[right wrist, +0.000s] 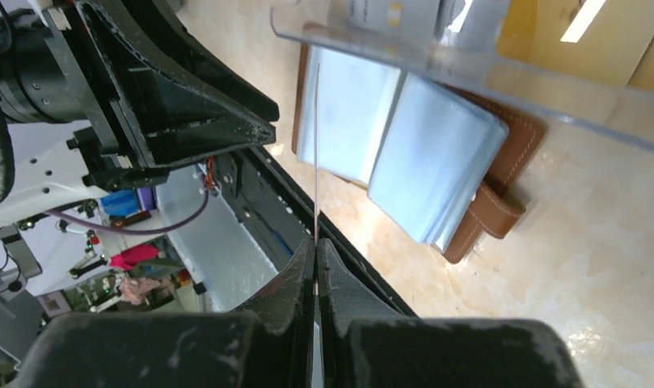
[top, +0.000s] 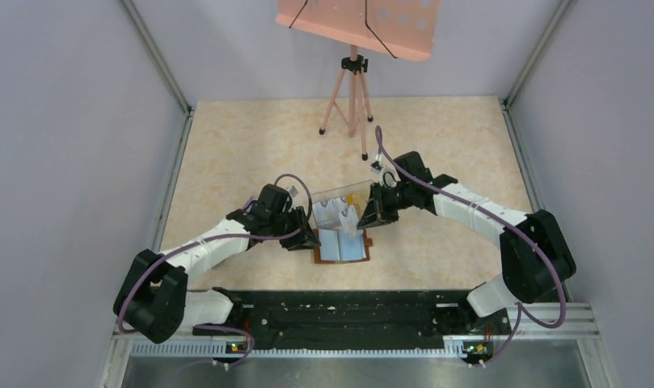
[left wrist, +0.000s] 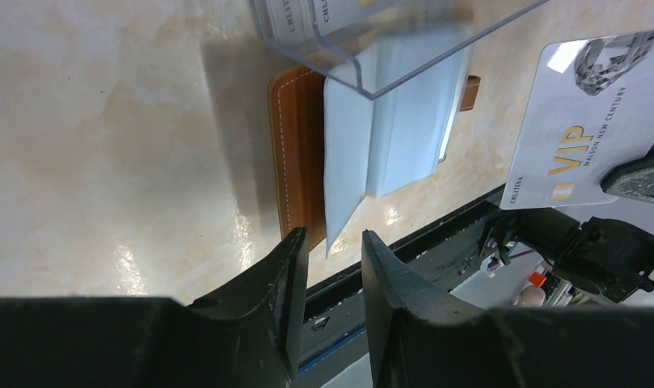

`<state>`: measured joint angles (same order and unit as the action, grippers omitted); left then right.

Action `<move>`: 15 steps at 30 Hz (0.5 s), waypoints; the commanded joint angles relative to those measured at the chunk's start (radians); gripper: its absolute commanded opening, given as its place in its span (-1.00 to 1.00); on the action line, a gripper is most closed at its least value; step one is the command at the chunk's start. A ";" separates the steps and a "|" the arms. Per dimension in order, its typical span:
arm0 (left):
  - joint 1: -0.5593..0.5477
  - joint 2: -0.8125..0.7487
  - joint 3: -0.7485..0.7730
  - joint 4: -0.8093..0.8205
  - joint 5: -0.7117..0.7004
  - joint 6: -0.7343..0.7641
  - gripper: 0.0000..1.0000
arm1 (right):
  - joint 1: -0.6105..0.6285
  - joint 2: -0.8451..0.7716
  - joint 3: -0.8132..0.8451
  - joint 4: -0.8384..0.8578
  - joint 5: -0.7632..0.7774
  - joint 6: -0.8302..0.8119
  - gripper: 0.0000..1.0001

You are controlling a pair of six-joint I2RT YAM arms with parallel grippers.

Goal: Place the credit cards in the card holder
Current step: Insert the credit card into the card holder.

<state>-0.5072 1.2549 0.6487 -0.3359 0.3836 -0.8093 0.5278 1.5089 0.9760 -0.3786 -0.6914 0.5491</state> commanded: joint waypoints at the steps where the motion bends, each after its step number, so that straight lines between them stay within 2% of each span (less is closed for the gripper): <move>1: -0.031 0.007 -0.045 0.101 0.010 -0.043 -0.28 | 0.004 -0.059 -0.073 0.013 -0.037 -0.019 -1.00; 8: -0.049 0.120 -0.038 0.138 0.003 -0.036 -0.30 | 0.009 -0.005 -0.098 0.061 -0.015 -0.024 -1.00; 15: -0.077 0.216 0.005 0.141 0.005 -0.032 -0.69 | 0.008 0.081 -0.017 0.105 0.069 -0.005 -1.00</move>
<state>-0.5659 1.4380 0.6098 -0.2367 0.3851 -0.8417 0.5282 1.5509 0.8787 -0.3393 -0.6773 0.5430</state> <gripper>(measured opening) 0.218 0.004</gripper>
